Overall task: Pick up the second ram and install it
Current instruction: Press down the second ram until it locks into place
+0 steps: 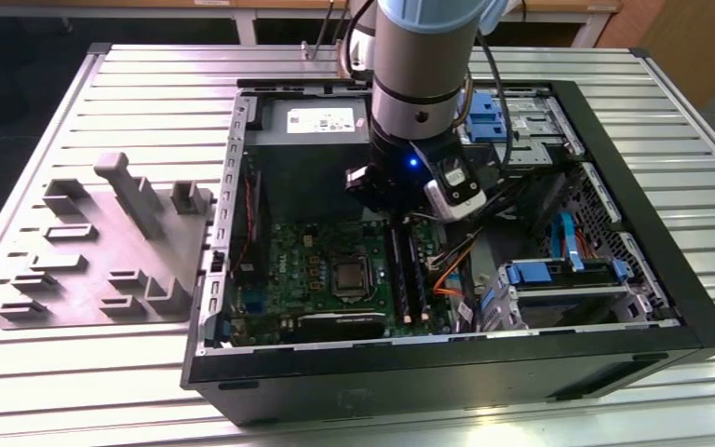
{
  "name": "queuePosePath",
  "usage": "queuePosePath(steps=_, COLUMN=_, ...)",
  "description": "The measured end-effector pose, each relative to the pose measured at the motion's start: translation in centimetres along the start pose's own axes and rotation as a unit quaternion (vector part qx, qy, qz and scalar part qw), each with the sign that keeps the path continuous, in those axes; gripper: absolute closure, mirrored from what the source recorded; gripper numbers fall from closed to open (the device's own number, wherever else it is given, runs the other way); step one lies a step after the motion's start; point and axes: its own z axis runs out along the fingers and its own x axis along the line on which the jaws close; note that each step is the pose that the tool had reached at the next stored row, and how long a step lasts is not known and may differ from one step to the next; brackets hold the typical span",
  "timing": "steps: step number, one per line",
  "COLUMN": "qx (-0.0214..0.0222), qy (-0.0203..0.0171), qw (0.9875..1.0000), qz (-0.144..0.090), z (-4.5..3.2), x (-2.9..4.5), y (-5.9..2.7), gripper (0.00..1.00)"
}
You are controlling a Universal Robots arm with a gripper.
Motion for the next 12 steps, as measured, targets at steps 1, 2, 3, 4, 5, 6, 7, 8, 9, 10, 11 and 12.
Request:
queuePosePath(steps=1, qx=-0.0001, qy=0.0000, qw=1.0000, qz=0.000, z=0.00, x=0.00, y=0.00, gripper=0.90)
queuePosePath(steps=2, qx=0.0001, qy=0.0000, qw=1.0000, qz=0.000, z=-0.02, x=0.00, y=0.00, gripper=0.90)
queuePosePath(steps=3, qx=0.0003, qy=0.0001, qw=1.0000, qz=0.000, z=-0.04, x=0.00, y=-0.02, gripper=0.90)
queuePosePath(steps=4, qx=0.0003, qy=0.0001, qw=1.0000, qz=0.000, z=-0.05, x=-0.01, y=-0.13, gripper=0.90)
queuePosePath(steps=5, qx=0.0004, qy=0.0001, qw=1.0000, qz=0.000, z=-0.05, x=-0.02, y=-0.31, gripper=0.90)
queuePosePath(steps=6, qx=0.0003, qy=0.0001, qw=1.0000, qz=0.000, z=-0.06, x=-0.03, y=-0.57, gripper=0.90)
queuePosePath(steps=7, qx=0.0003, qy=0.0001, qw=1.0000, qz=0.000, z=-0.07, x=-0.04, y=-0.89, gripper=0.90)
queuePosePath(steps=8, qx=0.0003, qy=0.0001, qw=1.0000, qz=0.000, z=-0.08, x=-0.06, y=-1.22, gripper=0.90)
queuePosePath(steps=9, qx=0.0003, qy=0.0001, qw=1.0000, qz=0.000, z=-0.10, x=-0.07, y=-1.56, gripper=0.90)
queuePosePath(steps=10, qx=0.0003, qy=0.0001, qw=1.0000, qz=0.000, z=-0.11, x=-0.09, y=-1.90, gripper=0.90)
queuePosePath(steps=11, qx=0.0004, qy=0.0001, qw=1.0000, qz=0.000, z=-0.13, x=-0.10, y=-2.23, gripper=0.90)
queuePosePath(steps=12, qx=0.0003, qy=0.0001, qw=1.0000, qz=0.000, z=-0.14, x=-0.12, y=-2.56, gripper=0.90)
